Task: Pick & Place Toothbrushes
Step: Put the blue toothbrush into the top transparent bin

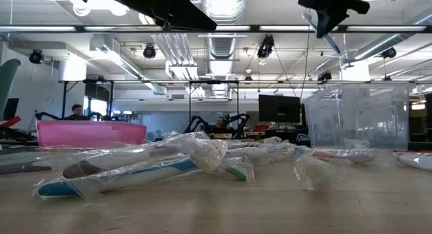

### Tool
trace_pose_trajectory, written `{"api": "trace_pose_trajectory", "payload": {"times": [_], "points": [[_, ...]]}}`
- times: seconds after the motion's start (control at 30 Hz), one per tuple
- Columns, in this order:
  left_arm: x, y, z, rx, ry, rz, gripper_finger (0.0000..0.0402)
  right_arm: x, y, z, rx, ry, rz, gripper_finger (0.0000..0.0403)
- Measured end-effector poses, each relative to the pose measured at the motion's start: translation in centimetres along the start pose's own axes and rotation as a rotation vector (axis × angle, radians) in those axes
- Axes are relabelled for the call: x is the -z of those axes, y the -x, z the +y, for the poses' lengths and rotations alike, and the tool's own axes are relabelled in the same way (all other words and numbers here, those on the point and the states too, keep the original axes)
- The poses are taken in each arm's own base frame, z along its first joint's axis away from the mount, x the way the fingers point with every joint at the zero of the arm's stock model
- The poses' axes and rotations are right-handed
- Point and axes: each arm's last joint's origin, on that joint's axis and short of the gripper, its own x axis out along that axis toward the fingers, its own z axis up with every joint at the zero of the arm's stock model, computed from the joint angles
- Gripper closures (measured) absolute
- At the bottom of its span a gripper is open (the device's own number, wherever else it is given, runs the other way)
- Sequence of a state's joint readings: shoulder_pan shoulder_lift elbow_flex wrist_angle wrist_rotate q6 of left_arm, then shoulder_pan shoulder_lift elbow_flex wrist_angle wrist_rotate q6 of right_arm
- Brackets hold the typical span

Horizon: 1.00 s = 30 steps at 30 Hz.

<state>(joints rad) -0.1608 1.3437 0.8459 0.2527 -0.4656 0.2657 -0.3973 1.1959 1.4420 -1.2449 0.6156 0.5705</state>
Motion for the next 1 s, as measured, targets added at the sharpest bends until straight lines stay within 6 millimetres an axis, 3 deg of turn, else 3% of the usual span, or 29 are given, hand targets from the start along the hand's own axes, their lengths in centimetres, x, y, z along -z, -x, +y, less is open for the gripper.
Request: {"api": "trace_pose_trajectory", "payload": {"times": [0.47, 0.87, 1.0], "points": [[0.0, 0.0, 0.0, 0.0, 0.007, 0.0, 0.0184, -1.7, -7.1, -2.8, 0.085, -0.116, 0.295, 0.038], [0.0, 0.0, 0.0, 0.001, 0.008, 0.002, 0.0184, -0.7, -12.8, -3.1, 0.178, -0.095, 0.616, 0.038], [0.1, 0.0, 0.0, 0.003, 0.009, 0.008, 0.0184, 0.0, -14.2, -3.0, 0.136, -0.12, 0.702, 0.038]]}}
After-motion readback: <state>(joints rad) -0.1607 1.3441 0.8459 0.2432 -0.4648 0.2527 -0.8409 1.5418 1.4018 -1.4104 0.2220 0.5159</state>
